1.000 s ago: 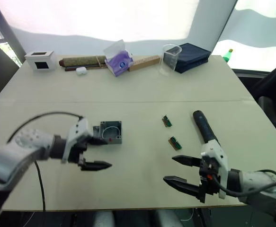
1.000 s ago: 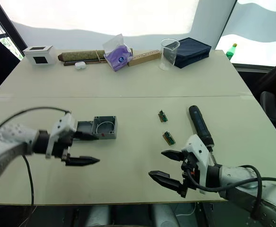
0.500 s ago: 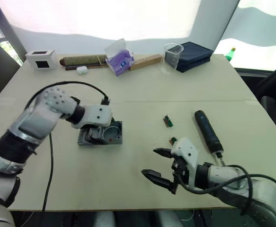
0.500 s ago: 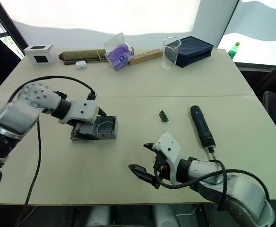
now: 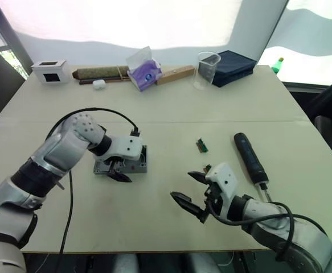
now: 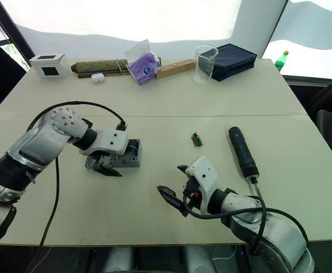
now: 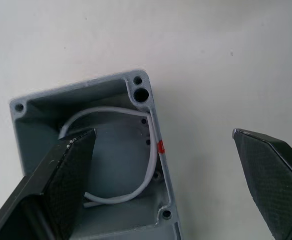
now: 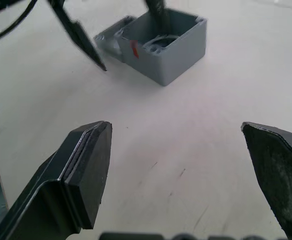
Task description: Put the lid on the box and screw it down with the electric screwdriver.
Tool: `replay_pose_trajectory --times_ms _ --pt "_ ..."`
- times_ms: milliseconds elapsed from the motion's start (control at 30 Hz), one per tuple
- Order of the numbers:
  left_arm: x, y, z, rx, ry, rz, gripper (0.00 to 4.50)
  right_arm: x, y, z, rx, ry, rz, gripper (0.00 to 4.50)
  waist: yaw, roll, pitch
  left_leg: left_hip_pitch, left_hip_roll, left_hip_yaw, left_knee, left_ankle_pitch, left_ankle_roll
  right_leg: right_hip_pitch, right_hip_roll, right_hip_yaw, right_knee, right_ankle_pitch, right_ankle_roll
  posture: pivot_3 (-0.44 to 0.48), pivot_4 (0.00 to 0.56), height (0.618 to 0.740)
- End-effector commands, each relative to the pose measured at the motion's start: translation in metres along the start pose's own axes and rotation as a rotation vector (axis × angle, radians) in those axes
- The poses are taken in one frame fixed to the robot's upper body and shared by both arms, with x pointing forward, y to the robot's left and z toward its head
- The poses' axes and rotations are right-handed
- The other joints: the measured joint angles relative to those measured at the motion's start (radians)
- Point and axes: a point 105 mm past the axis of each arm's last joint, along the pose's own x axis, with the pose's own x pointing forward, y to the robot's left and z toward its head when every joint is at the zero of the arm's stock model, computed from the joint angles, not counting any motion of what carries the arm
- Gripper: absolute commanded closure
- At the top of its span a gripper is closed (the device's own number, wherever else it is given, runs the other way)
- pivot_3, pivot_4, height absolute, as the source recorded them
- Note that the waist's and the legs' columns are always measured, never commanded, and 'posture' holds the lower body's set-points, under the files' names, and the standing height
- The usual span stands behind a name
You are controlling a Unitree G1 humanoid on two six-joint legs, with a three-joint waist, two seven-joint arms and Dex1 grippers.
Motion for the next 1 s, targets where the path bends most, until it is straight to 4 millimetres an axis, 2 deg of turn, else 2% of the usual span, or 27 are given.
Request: replay_pose_trajectory --times_ms 33,167,267,300,533,633,733,833,1000 --pt "0.008 -0.001 0.004 0.007 0.001 0.001 1.36 -0.003 0.0 0.011 -0.018 -0.049 -0.003 0.0 0.001 0.0 0.0 0.0 0.0 0.0 0.001 0.0 0.0 0.0 0.0 0.0 0.0 0.0 0.0 0.0 0.15 0.74" --pt "0.016 -0.001 0.003 0.033 0.014 0.002 3.07 -0.005 -0.004 0.009 -0.015 -0.043 -0.017 0.0 0.001 0.0 0.0 0.0 0.0 0.0 0.001 0.0 0.0 0.0 0.0 0.0 0.001 0.0 0.0 0.0 0.15 0.74" --pt "0.018 0.0 0.004 0.023 0.013 0.006 4.18 -0.005 -0.005 0.009 -0.014 -0.042 -0.019 0.0 0.0 0.0 0.0 0.0 0.0 0.0 0.001 0.0 0.0 0.0 0.0 0.0 0.002 0.0 0.0 0.0 0.15 0.74" --pt "0.018 -0.001 0.004 0.025 0.013 0.005 4.41 -0.005 -0.006 0.009 -0.014 -0.042 -0.02 0.0 0.0 0.0 0.0 0.0 0.0 0.0 0.001 0.0 0.0 0.0 0.0 0.0 0.002 0.0 0.0 0.0 0.15 0.74" --pt "0.02 0.005 0.006 0.026 0.022 0.029 4.41 -0.005 -0.005 0.005 0.002 -0.033 -0.02 0.0 0.001 0.0 0.0 0.0 0.0 0.0 0.001 0.0 0.0 0.0 0.0 0.0 0.003 0.0 0.0 0.0 0.15 0.74" --pt "0.016 0.008 0.012 0.074 0.013 0.007 4.41 -0.008 0.002 0.0 0.031 0.004 0.027 0.0 0.003 0.0 0.0 0.0 0.0 0.0 0.002 0.0 0.0 0.0 0.0 0.0 0.003 0.0 0.0 0.0 0.15 0.74" --pt "0.01 0.019 0.032 0.178 -0.058 -0.027 4.41 -0.013 0.013 -0.005 0.034 0.06 0.099 0.0 0.006 0.0 0.0 0.0 0.0 -0.001 0.004 0.0 0.0 0.0 0.0 0.0 0.004 0.0 0.0 0.0 0.15 0.74" --pt "0.01 0.03 0.053 0.284 -0.089 -0.058 4.41 -0.017 0.01 -0.005 0.023 0.078 0.097 0.0 0.008 0.0 0.0 -0.006 0.0 -0.005 0.011 -0.001 0.002 -0.001 0.001 -0.001 0.005 0.0 0.0 0.0 0.15 0.74" --pt "0.028 0.02 0.059 0.412 -0.067 -0.176 4.41 -0.02 0.003 -0.004 0.02 0.073 0.045 0.0 -0.003 0.002 -0.001 -0.008 -0.001 -0.007 0.012 -0.003 0.006 -0.001 0.002 -0.001 0.005 0.0 0.0 0.0 0.15 0.74"
